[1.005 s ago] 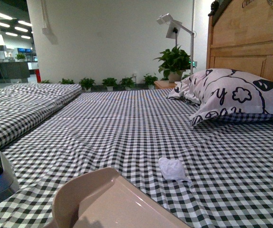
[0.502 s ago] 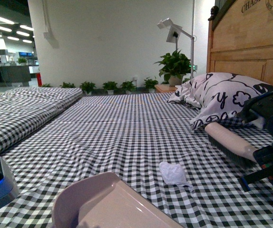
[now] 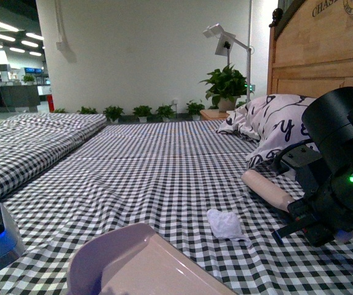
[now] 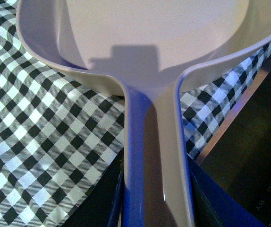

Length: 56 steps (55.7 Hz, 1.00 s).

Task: Clean up trash

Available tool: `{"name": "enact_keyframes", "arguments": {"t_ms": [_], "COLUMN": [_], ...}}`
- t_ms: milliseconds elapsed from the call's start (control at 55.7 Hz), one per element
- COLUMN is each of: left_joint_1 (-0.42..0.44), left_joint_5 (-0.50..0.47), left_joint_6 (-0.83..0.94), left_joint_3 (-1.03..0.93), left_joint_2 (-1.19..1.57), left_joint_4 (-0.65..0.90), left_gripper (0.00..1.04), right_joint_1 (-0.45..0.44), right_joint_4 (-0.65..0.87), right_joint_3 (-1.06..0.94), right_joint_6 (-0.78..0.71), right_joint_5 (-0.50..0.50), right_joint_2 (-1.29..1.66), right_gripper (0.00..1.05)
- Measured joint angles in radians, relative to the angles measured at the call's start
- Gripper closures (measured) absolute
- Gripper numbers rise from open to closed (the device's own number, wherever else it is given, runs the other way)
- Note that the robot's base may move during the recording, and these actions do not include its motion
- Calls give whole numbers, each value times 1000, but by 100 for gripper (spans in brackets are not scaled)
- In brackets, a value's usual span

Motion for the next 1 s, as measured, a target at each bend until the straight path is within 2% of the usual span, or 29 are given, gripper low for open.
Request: {"name": "enact_keyframes", "arguments": {"t_ms": [90, 251, 359, 485, 520, 538, 628, 682, 754, 1005], "left_joint_1": [0, 0, 0, 0, 0, 0, 0, 0, 0, 0], "left_joint_5": [0, 0, 0, 0, 0, 0, 0, 0, 0, 0], "left_joint_6": [0, 0, 0, 0, 0, 0, 0, 0, 0, 0], "left_joint_3": [0, 0, 0, 0, 0, 0, 0, 0, 0, 0], "left_joint_2": [0, 0, 0, 0, 0, 0, 0, 0, 0, 0], "left_joint_4": [0, 0, 0, 0, 0, 0, 0, 0, 0, 0], "left_gripper": [77, 77, 77, 77, 77, 77, 77, 77, 77, 77], "right_joint_1": [3, 16, 35, 54, 55, 54, 40, 24, 2, -82], "right_joint_4": [-22, -93, -137, -216, -233, -251, -272, -272, -270, -189], "right_joint_3": [8, -10, -65, -136, -146, -157, -176, -178, -177, -175], "right_joint_6": [13, 59, 58, 53, 53, 53, 60, 65, 73, 83], "right_joint_5": [-20, -172, -343, -589, -623, -688, -802, -837, -835, -722], "right_joint_2": [13, -4, -55, -146, -165, -187, -241, -265, -286, -297], "right_gripper": [83, 83, 83, 83, 83, 84, 84, 84, 84, 84]}}
